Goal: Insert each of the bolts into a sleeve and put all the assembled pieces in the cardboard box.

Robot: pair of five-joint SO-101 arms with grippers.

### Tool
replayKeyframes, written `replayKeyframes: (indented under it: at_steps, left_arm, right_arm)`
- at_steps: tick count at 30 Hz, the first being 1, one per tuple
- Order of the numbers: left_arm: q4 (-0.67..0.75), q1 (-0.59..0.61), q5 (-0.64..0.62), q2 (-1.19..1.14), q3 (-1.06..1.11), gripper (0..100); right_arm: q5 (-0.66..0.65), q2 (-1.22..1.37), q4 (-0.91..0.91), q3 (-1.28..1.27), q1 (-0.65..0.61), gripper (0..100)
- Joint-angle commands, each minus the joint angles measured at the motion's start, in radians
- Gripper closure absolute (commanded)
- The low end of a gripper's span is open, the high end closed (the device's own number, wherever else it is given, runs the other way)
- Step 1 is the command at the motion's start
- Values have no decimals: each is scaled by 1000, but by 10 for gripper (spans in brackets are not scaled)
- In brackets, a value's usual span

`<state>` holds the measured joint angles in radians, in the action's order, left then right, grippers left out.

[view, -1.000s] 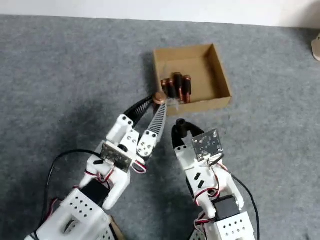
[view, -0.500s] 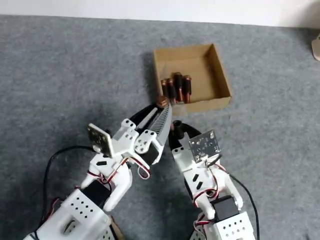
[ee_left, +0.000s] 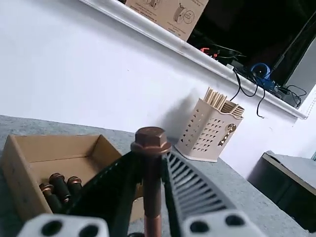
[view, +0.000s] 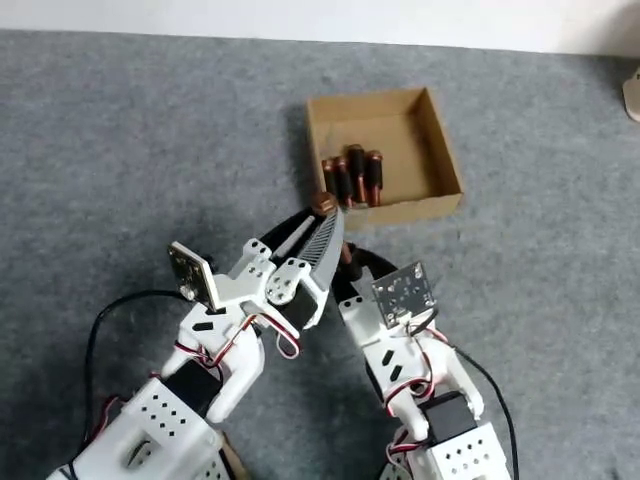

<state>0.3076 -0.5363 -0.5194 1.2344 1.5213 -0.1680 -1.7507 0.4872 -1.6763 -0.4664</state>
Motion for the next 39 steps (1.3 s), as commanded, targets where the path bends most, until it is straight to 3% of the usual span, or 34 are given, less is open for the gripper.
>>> replayKeyframes:
  at_steps: [1,39]
  left_arm:
    - [48,50,-3,21,-22,994]
    - [51,59,-5,19,94,994]
  right_arm:
    - [-9,-31,-2,-143,-16,993]
    - [-8,-31,-45,-142,-84,993]
